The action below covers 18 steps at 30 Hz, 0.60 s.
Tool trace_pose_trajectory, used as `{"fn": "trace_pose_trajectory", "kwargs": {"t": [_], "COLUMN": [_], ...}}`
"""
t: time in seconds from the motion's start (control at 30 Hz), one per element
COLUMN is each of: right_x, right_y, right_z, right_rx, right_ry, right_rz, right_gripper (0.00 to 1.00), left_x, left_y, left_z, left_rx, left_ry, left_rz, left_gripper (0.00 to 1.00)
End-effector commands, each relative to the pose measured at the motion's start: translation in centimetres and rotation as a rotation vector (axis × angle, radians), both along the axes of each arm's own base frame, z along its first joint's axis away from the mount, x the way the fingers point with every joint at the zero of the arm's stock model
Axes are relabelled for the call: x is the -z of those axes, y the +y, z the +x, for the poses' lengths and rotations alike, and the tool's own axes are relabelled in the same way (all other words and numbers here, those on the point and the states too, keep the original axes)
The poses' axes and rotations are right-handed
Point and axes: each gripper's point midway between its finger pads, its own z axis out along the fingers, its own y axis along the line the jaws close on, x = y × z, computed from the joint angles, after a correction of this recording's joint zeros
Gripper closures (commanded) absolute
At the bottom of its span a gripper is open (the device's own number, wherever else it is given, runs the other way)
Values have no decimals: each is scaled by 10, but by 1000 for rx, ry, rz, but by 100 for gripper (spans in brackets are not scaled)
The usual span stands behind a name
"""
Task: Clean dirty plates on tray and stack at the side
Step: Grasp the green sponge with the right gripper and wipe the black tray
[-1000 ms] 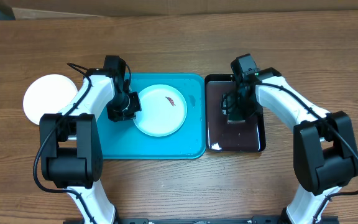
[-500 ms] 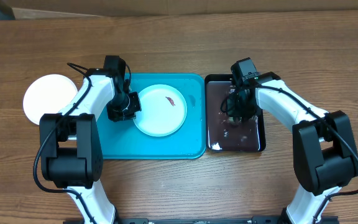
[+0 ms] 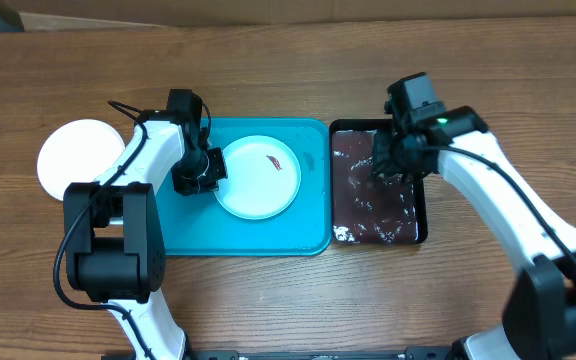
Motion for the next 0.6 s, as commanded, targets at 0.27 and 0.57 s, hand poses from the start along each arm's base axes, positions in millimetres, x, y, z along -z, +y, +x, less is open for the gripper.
{"fn": "trace_pose_trajectory", "kwargs": {"t": [0.27,0.57], "right_x": [-44,-45], "right_y": [-5,-3], "right_z": [-9,-5], "right_rx": [1,1], "right_ry": [-85,-103], "right_rz": [4,12], "right_gripper": [96,96], "left_x": [5,11], "left_y": [12,12], "left_z": [2,0], "left_rx": [-20,-20], "left_ry": [-2,-7], "left_rz": [59,58], "left_gripper": [95,96]}}
